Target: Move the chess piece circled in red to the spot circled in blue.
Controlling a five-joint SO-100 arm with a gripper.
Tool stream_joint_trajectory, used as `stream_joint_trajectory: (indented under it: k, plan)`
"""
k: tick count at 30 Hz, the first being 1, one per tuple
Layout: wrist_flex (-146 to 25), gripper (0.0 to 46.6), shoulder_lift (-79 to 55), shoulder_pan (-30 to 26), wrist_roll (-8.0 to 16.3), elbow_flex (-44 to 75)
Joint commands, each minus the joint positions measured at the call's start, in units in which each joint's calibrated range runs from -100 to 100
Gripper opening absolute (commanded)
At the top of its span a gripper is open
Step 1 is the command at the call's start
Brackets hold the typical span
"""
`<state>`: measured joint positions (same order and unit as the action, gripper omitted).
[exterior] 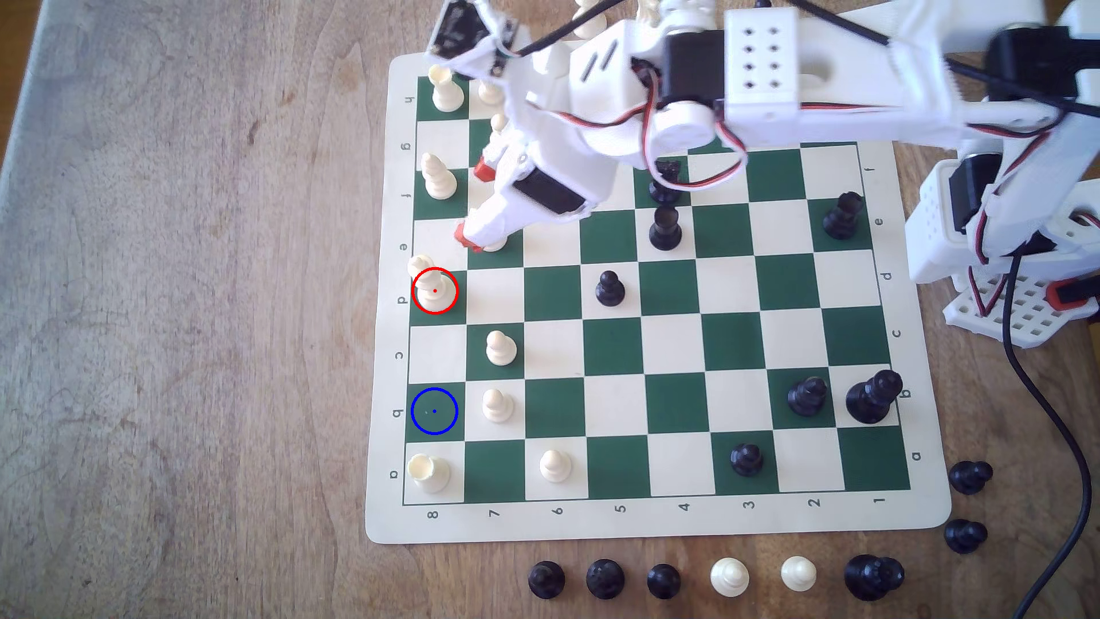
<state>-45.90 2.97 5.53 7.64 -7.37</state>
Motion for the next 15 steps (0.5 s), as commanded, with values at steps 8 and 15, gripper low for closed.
stream_joint_trajectory:
  k: [8,15]
  plan:
    - [-11.52,21.6,-14.60,-0.88,0.88,31.12]
    - [-20.03,21.7,-27.51,-1.19,1.61,51.16]
